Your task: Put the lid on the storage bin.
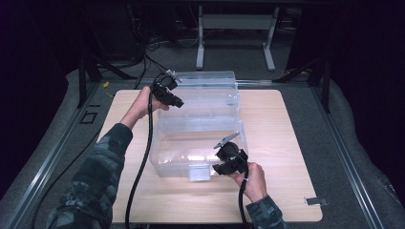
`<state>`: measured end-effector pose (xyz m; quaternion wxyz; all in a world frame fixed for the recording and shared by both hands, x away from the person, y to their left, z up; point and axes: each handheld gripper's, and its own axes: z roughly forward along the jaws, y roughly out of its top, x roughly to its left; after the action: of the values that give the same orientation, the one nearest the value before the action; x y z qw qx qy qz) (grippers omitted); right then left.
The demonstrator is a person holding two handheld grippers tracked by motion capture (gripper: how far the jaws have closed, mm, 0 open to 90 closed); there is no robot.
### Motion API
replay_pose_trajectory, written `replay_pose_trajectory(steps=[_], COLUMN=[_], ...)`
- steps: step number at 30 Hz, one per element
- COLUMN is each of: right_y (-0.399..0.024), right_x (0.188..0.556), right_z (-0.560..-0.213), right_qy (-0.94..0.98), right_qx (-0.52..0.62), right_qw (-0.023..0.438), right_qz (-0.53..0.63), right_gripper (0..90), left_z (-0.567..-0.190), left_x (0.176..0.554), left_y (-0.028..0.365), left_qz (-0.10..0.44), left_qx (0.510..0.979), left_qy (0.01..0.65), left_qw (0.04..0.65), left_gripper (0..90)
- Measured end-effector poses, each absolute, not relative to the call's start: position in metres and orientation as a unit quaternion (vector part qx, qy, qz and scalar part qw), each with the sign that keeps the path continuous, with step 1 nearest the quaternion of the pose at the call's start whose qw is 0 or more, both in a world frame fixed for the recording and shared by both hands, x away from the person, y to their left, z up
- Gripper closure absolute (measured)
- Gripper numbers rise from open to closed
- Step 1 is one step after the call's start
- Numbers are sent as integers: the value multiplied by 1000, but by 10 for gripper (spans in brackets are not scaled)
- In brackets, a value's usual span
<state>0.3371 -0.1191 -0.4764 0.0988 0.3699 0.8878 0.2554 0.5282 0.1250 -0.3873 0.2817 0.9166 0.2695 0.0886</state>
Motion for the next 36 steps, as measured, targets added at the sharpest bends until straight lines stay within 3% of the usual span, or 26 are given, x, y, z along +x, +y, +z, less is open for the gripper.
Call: replay_pose_trajectory(steps=[36], right_y=[-117], right_x=[348], right_z=[-478], right_qy=[877], right_qx=[394], right_qw=[124], right_qz=[245], right_gripper=[507], left_z=[-364], left_x=[493], left_y=[118], left_qz=[117], left_qx=[917], left_qy=[236], left_qw=[299], left_gripper=[819])
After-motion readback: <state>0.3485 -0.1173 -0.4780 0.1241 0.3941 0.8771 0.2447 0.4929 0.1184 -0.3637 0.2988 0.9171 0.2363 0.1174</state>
